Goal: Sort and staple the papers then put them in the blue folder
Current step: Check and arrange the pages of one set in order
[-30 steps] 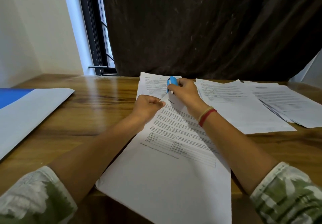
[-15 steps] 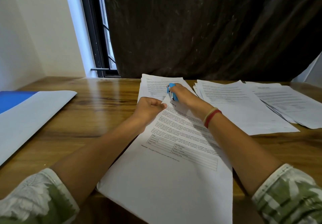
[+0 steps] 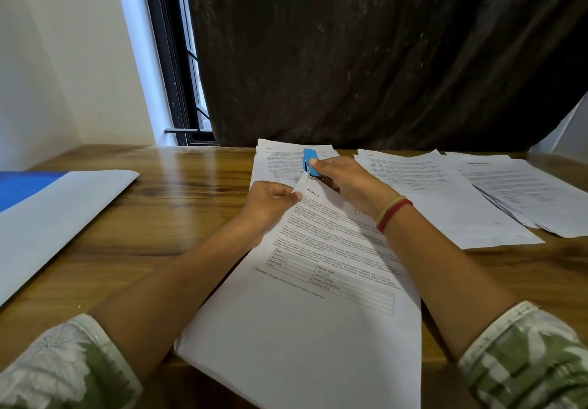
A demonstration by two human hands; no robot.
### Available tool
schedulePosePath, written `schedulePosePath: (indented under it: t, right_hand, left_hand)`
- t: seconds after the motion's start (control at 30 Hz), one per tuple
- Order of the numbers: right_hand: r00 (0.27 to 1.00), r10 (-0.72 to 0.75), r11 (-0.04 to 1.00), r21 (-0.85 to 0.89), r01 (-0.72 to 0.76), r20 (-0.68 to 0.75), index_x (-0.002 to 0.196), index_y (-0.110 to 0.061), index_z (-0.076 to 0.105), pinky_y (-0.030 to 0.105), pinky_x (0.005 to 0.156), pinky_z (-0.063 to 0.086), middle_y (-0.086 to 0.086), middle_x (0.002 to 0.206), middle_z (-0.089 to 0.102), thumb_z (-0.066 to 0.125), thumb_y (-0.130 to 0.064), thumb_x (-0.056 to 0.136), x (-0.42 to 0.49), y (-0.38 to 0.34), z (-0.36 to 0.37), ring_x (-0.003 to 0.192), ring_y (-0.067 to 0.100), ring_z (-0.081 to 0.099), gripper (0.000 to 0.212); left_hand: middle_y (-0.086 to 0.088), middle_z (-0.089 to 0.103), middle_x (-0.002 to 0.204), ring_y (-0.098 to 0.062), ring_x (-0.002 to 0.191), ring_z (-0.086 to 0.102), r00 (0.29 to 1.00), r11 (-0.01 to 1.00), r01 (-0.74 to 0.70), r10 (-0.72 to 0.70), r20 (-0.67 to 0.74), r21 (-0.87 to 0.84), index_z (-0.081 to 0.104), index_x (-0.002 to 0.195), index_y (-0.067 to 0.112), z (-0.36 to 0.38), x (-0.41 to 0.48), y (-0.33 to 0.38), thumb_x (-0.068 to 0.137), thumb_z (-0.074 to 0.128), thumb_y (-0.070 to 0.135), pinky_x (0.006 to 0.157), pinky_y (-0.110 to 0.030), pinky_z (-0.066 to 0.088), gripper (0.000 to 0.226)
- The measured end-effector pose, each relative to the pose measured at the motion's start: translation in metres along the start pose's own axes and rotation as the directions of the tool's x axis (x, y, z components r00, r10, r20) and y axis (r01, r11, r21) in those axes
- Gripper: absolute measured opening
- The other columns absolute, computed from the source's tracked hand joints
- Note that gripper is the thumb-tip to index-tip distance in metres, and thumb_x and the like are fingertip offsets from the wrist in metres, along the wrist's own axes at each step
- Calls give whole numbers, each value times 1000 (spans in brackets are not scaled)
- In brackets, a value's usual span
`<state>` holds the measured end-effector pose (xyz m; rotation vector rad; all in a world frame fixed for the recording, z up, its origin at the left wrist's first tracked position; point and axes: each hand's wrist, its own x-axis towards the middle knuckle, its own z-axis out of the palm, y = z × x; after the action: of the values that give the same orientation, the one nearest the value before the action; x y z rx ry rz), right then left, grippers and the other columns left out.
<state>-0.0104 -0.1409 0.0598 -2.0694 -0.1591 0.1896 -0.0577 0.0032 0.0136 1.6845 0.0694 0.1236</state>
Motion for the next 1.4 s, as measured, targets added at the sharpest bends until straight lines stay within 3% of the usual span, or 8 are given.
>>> schedulePosePath:
  t: [0.13,0.3,0.6,0.97,1.07,1.17,1.27,1.4]
  right_hand:
    - [999,-27,999,46,26,19,87,-20,62,27,77,48,-5,77,68,55,-49,93,2,2,2,71,15,64,30]
    - [999,-27,997,77,24,29,109,-15,65,27,78,49,-3,84,69,58,-44,94,3,3,2,72,15,65,33]
    - [999,-30,995,91,27,30,108,-16,67,38,98,51,0,91,72,61,-43,92,7,8,2,87,21,69,32]
    - [999,-17,996,90,14,34,110,-14,66,40,100,51,3,95,72,64,-41,90,9,8,2,96,25,70,33]
    - [998,-49,994,99,45,36,107,-14,67,42,100,51,4,94,72,64,-40,91,9,10,2,95,27,69,30]
    - [995,-80,992,101,74,55,102,-15,69,44,99,51,6,96,73,64,-39,91,8,11,4,96,28,70,27]
    - [989,-116,991,83,109,88,98,-14,71,45,99,51,8,100,72,64,-37,91,7,10,11,98,28,69,24]
    - [980,-157,986,83,147,125,102,-10,70,46,98,52,12,102,71,63,-28,93,5,9,19,98,29,68,22]
  left_hand:
    - [1,75,85,-9,69,72,1000,1000,9,-9,-12,-3,73,93,4,1,-2,2,89,66,10,54,-16,54,10]
    - [-3,75,91,-12,74,72,1000,1000,7,-7,-14,17,73,96,3,1,-2,1,89,66,11,58,-17,56,12]
    - [0,74,91,-9,73,72,1000,999,19,-18,-16,33,73,96,5,2,-1,2,89,66,12,55,-15,54,12]
    - [1,74,90,-6,70,71,1000,999,24,-24,-1,33,73,97,4,2,-1,1,89,67,12,52,-14,51,13]
    - [-5,75,95,-14,76,73,999,999,38,-38,12,12,72,99,3,1,-2,2,89,68,15,57,-20,56,16]
    - [-2,75,96,-19,79,74,996,993,89,-87,34,-83,69,102,15,0,-2,8,88,67,33,59,-26,57,23]
    - [2,75,93,-19,80,74,993,992,117,-116,25,-48,67,103,25,-3,-1,13,85,63,53,65,-27,56,33]
    - [-2,75,96,-20,78,74,997,993,75,-74,12,-90,69,103,15,-4,-2,13,84,69,41,56,-23,54,33]
